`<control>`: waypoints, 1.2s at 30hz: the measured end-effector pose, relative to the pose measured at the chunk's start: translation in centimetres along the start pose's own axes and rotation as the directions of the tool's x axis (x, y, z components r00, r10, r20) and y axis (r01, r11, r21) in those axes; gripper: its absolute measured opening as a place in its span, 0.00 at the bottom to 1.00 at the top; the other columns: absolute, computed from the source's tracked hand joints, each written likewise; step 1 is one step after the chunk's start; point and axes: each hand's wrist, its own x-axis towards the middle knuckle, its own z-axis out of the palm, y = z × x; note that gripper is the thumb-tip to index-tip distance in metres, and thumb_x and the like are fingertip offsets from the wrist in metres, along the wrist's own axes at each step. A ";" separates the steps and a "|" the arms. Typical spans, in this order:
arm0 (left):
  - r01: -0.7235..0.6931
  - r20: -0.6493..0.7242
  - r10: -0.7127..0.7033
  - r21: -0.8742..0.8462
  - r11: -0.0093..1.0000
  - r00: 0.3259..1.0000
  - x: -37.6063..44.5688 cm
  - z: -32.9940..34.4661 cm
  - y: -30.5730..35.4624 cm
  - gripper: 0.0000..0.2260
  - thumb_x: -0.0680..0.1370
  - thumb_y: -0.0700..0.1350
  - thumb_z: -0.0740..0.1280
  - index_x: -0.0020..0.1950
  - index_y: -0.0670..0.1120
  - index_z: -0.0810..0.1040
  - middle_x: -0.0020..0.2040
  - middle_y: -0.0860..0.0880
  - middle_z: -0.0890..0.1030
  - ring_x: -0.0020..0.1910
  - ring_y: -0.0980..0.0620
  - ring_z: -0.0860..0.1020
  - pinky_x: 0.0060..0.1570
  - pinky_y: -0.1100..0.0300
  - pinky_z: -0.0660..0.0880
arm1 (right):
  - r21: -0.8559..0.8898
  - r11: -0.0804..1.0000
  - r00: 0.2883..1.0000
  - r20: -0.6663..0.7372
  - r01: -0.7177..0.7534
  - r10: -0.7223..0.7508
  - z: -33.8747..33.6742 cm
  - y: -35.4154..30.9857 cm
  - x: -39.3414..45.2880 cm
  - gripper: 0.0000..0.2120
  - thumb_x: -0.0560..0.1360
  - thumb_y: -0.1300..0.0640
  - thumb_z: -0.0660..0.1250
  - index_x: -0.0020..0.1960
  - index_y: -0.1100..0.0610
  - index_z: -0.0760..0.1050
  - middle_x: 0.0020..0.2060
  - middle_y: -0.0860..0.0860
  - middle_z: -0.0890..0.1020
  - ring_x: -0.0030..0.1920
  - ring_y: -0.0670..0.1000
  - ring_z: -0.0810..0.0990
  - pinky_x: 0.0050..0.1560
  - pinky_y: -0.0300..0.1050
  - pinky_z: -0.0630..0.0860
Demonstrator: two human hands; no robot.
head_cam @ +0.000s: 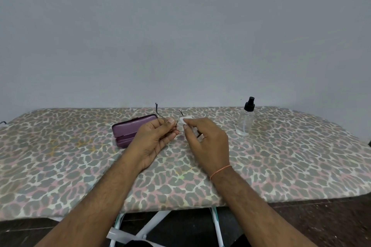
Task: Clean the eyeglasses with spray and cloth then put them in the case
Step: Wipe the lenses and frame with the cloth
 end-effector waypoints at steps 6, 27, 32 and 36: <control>-0.007 0.000 0.007 -0.026 1.000 1.000 0.1 0.0 -0.1 0.04 0.79 0.41 0.73 0.48 0.40 0.84 0.40 0.47 0.87 0.40 0.55 0.88 0.43 0.66 0.85 | -0.052 0.996 0.997 -0.015 -0.074 0.074 0.0 0.0 -0.3 0.04 0.77 0.54 0.75 0.51 0.49 0.88 0.42 0.41 0.85 0.42 0.42 0.82 0.44 0.44 0.81; 0.014 0.016 -0.014 0.005 1.000 1.000 0.2 -0.2 -0.2 0.10 0.72 0.45 0.77 0.49 0.41 0.85 0.42 0.46 0.88 0.43 0.54 0.88 0.44 0.66 0.86 | -0.060 0.998 0.999 0.040 0.012 -0.009 0.0 0.2 -0.1 0.07 0.79 0.54 0.74 0.56 0.50 0.87 0.49 0.43 0.87 0.51 0.45 0.84 0.54 0.45 0.80; 0.008 0.001 -0.008 0.024 1.000 1.000 0.1 0.0 -0.2 0.04 0.83 0.40 0.71 0.48 0.42 0.83 0.41 0.50 0.88 0.41 0.58 0.87 0.42 0.67 0.84 | -0.129 0.991 0.993 0.113 0.043 -0.029 0.3 -0.2 -0.6 0.05 0.76 0.51 0.72 0.50 0.46 0.87 0.44 0.41 0.86 0.47 0.46 0.80 0.47 0.47 0.79; 0.007 0.038 -0.007 0.009 1.000 0.999 0.0 0.1 -0.1 0.05 0.78 0.42 0.74 0.50 0.40 0.84 0.43 0.47 0.89 0.44 0.56 0.88 0.44 0.65 0.85 | -0.123 0.988 0.991 0.107 0.090 -0.077 0.4 0.1 -0.4 0.06 0.78 0.52 0.74 0.53 0.47 0.87 0.47 0.41 0.87 0.49 0.48 0.83 0.50 0.48 0.79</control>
